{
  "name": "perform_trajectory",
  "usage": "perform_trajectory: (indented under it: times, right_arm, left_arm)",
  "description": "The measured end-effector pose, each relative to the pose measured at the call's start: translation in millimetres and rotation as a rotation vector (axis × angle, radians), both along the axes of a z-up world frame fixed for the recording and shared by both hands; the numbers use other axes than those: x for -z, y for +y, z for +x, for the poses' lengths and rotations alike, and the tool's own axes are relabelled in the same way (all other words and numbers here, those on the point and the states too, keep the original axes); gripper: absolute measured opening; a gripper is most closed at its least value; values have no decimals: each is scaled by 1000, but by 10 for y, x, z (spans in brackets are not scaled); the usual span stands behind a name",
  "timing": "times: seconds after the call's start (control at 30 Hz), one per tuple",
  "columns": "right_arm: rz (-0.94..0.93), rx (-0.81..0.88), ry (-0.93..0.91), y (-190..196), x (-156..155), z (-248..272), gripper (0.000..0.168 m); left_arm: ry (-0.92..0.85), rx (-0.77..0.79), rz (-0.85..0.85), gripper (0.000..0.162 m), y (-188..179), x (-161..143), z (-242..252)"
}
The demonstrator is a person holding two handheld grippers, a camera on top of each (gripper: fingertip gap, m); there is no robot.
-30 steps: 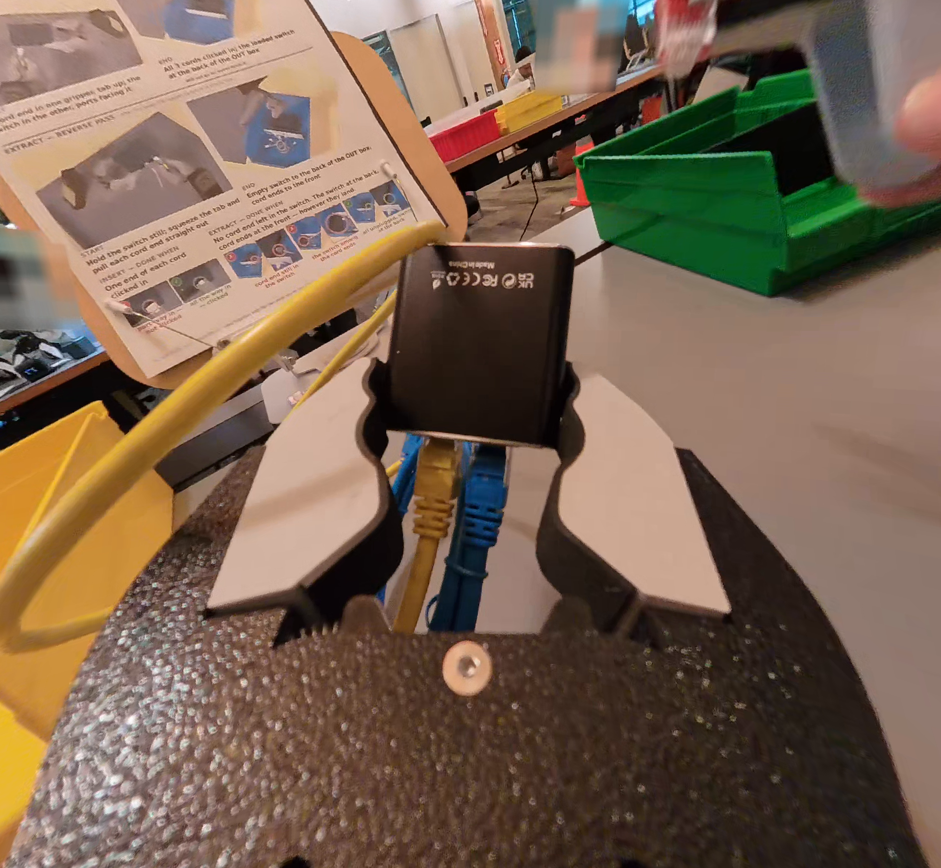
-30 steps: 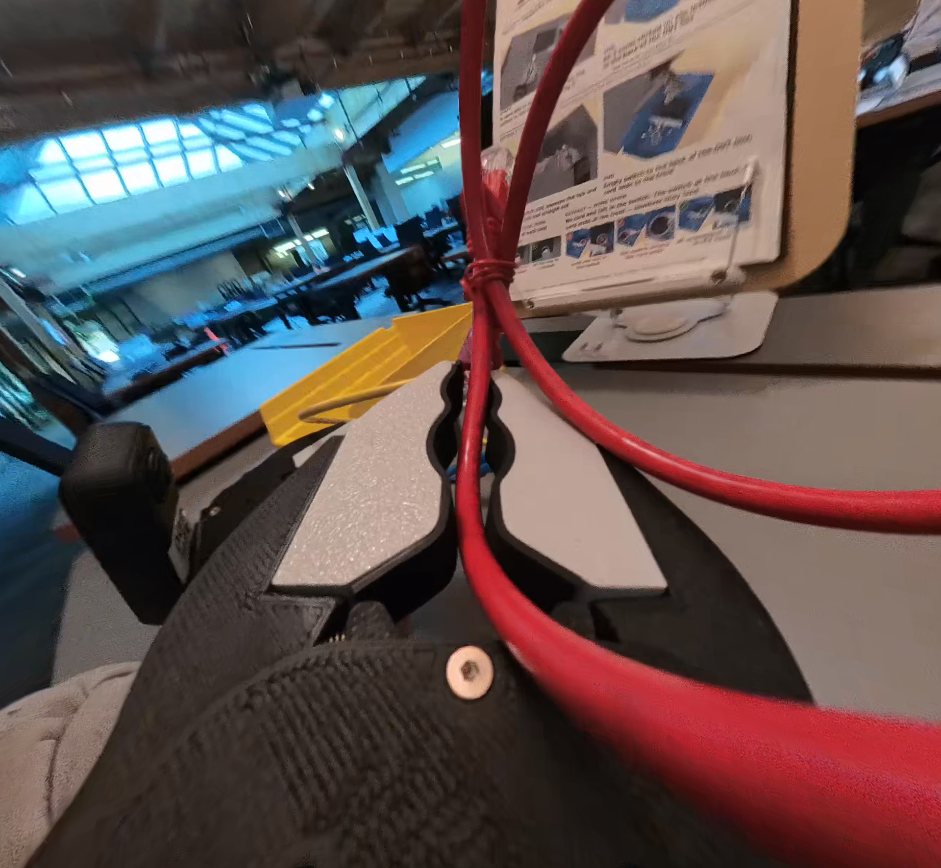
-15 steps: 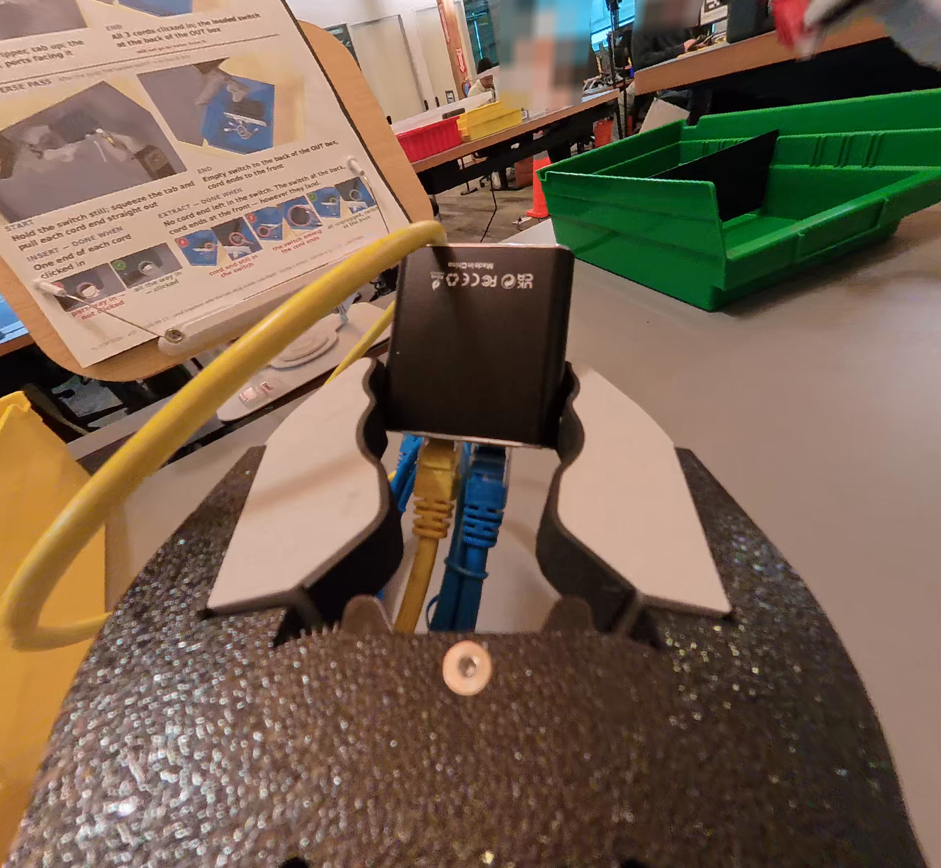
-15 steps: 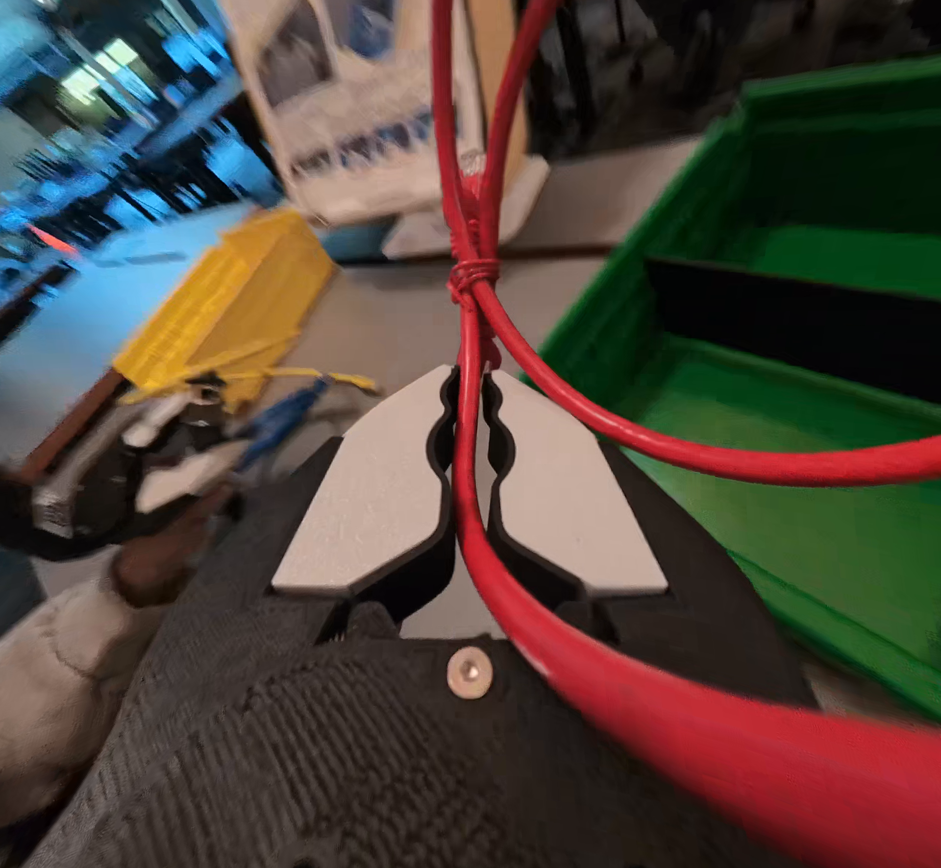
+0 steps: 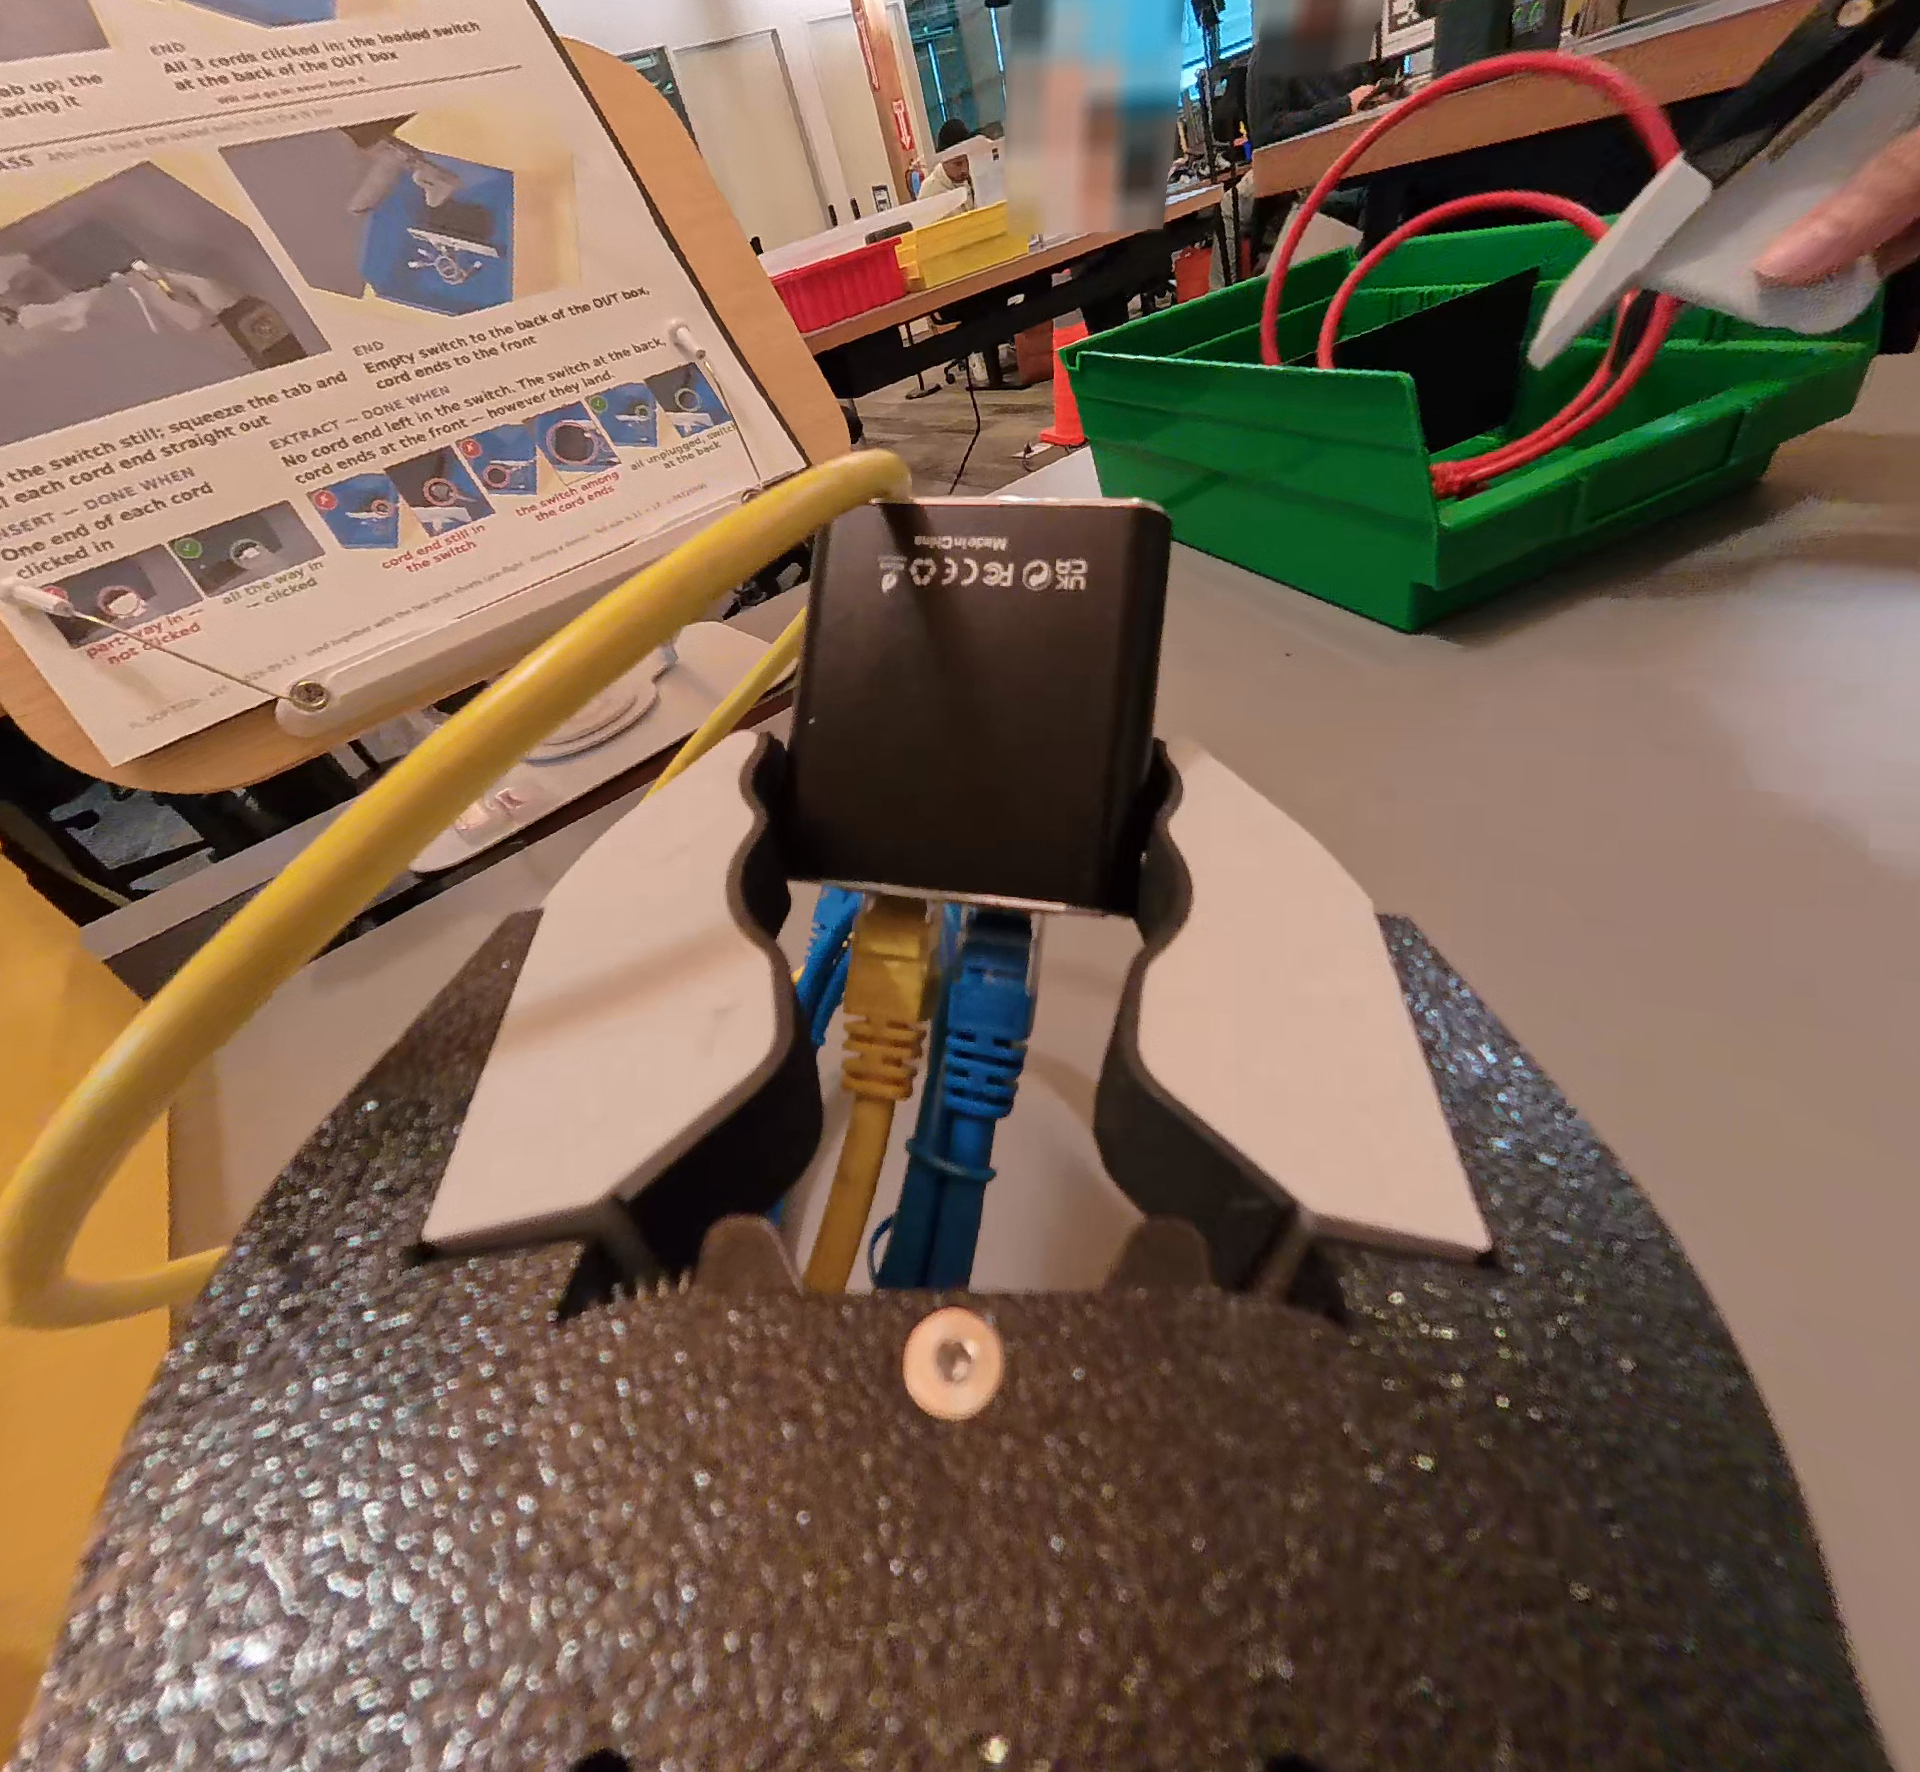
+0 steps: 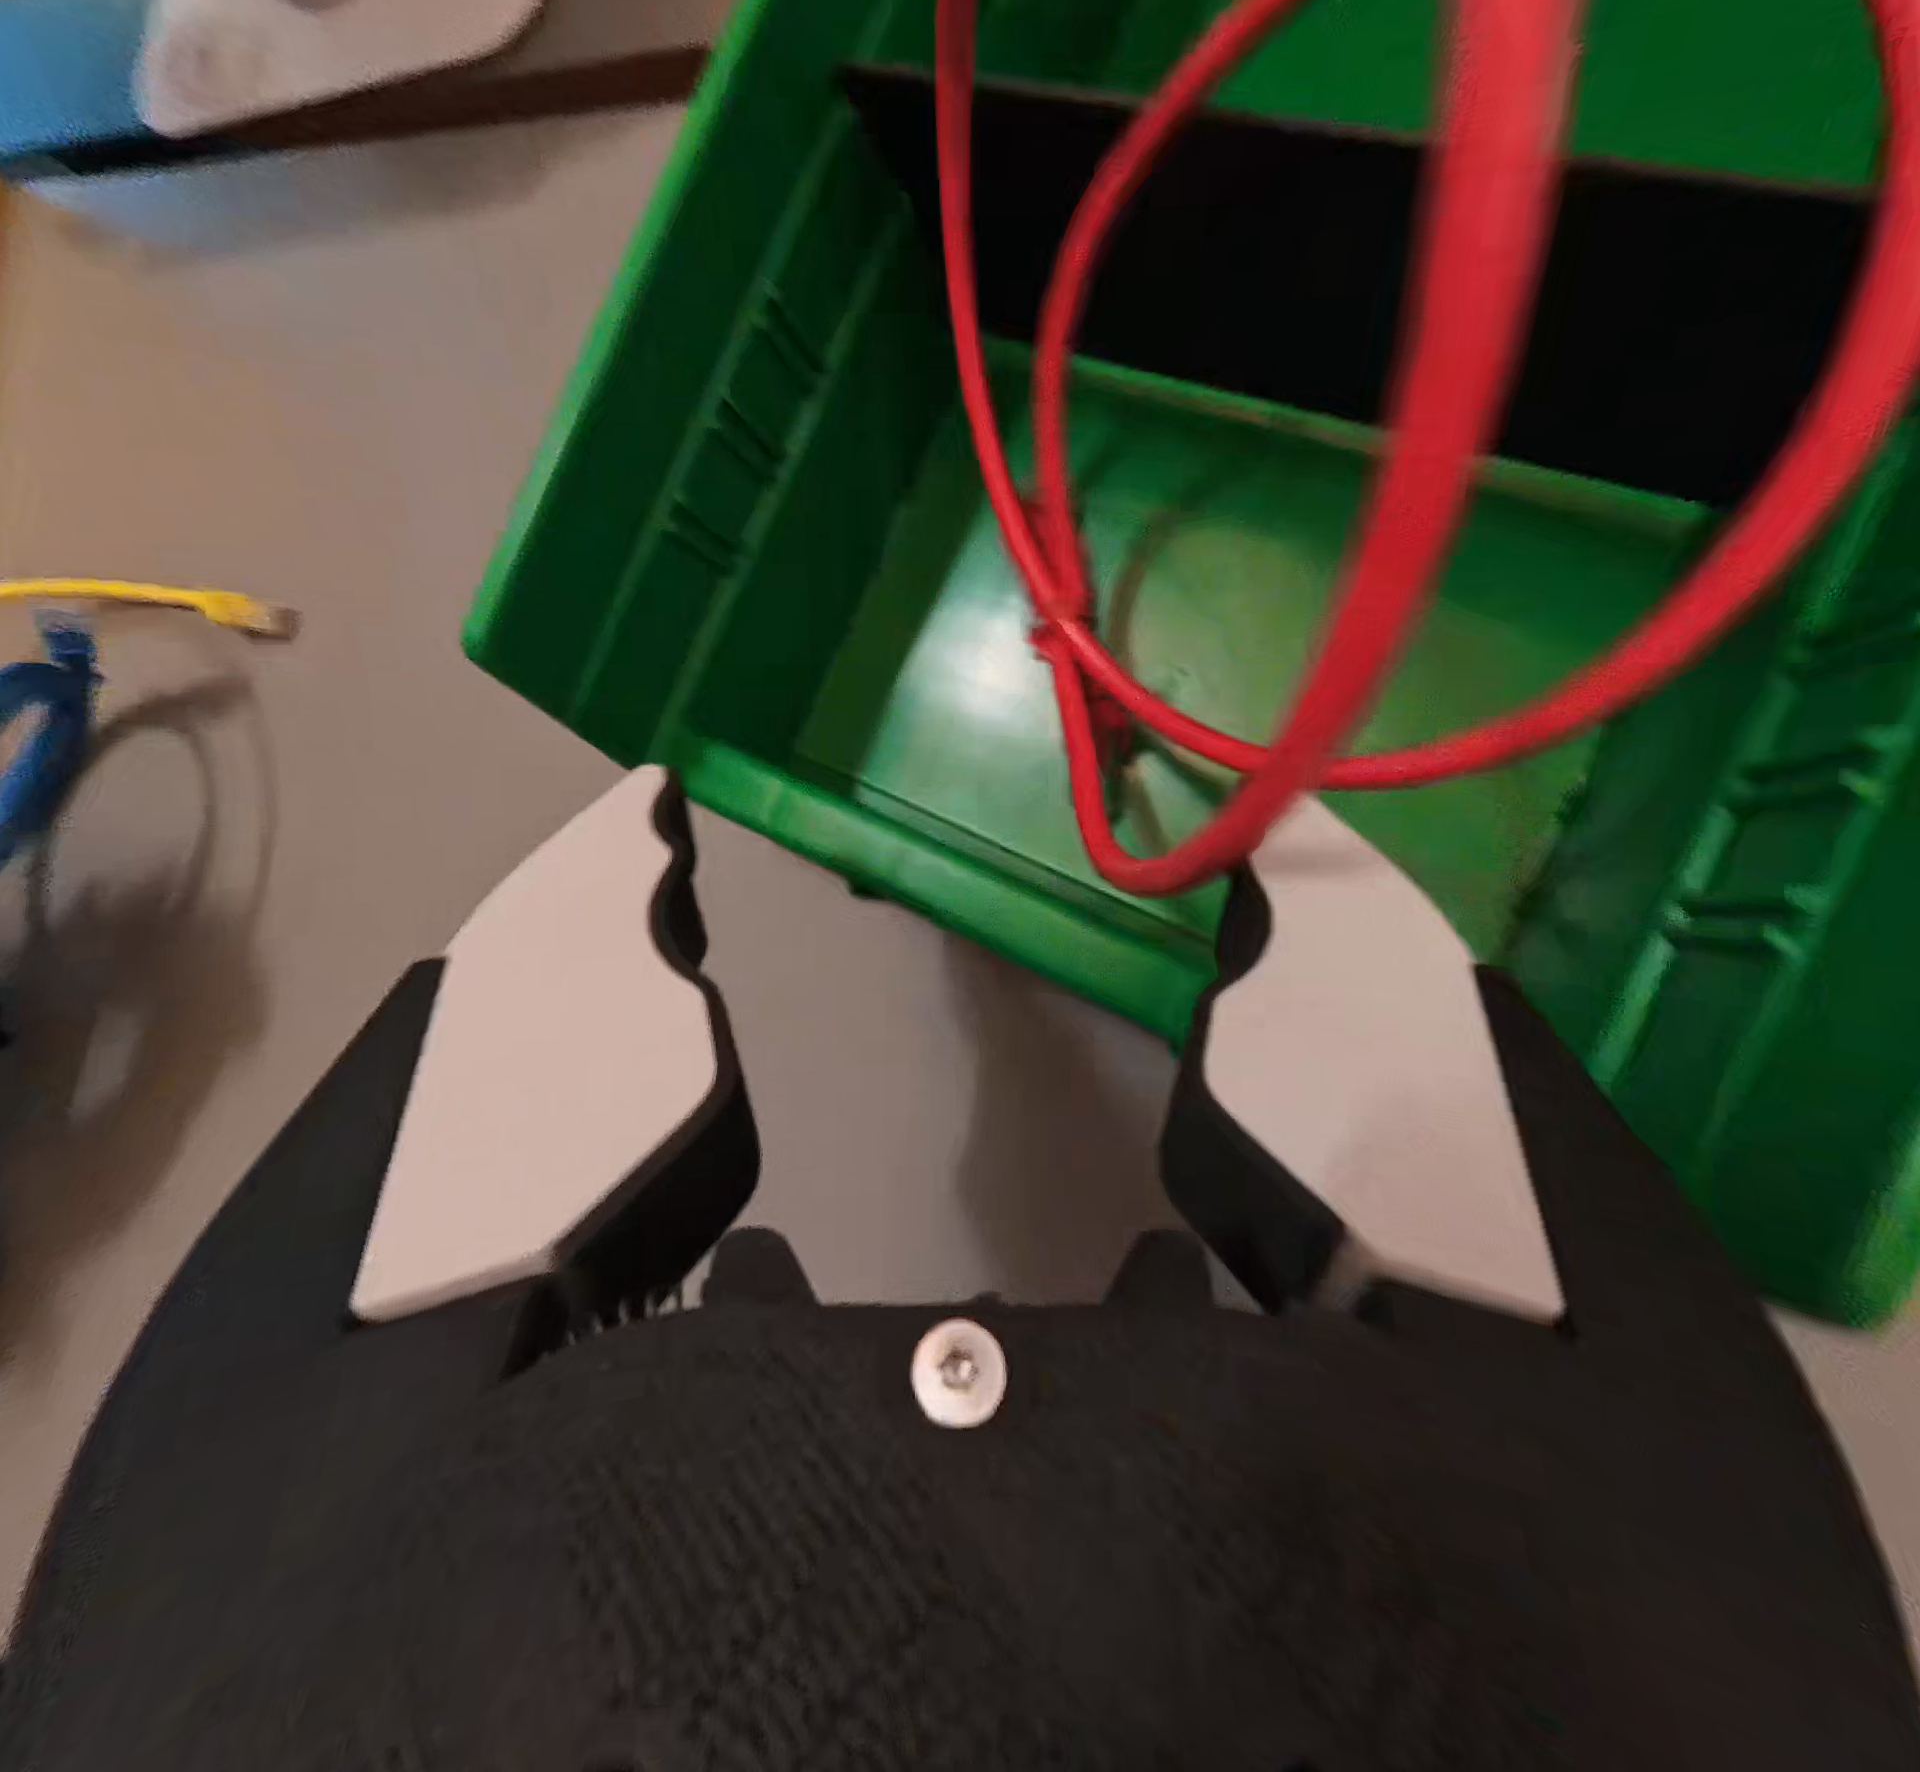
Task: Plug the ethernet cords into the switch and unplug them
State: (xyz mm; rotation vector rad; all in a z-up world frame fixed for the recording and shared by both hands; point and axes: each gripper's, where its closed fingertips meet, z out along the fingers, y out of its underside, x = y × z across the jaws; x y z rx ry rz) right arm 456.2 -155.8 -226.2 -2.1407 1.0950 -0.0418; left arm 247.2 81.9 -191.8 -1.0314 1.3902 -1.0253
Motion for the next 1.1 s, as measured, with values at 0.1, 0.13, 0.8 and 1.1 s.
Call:
perform_trajectory:
  times: [0.1,0.13,0.8,1.1]
  right_arm:
    - [-107,57,-74,-288,-25,-38,101]
    - [-131,77,-113,-389,-88,-63,101]
    - [648,-575,-205,1830,-864,-2516,28]
    - [76,-664,-1021,1475,-1218,-2286,27]
  left_arm:
    - [5,8,-6,65,-14,0,1]
    - [6,12,-7,65,-21,1,3]
    - [-156,139,232,65,-686,-353,-229]
    - [263,603,39,68,-1104,-370,-768]
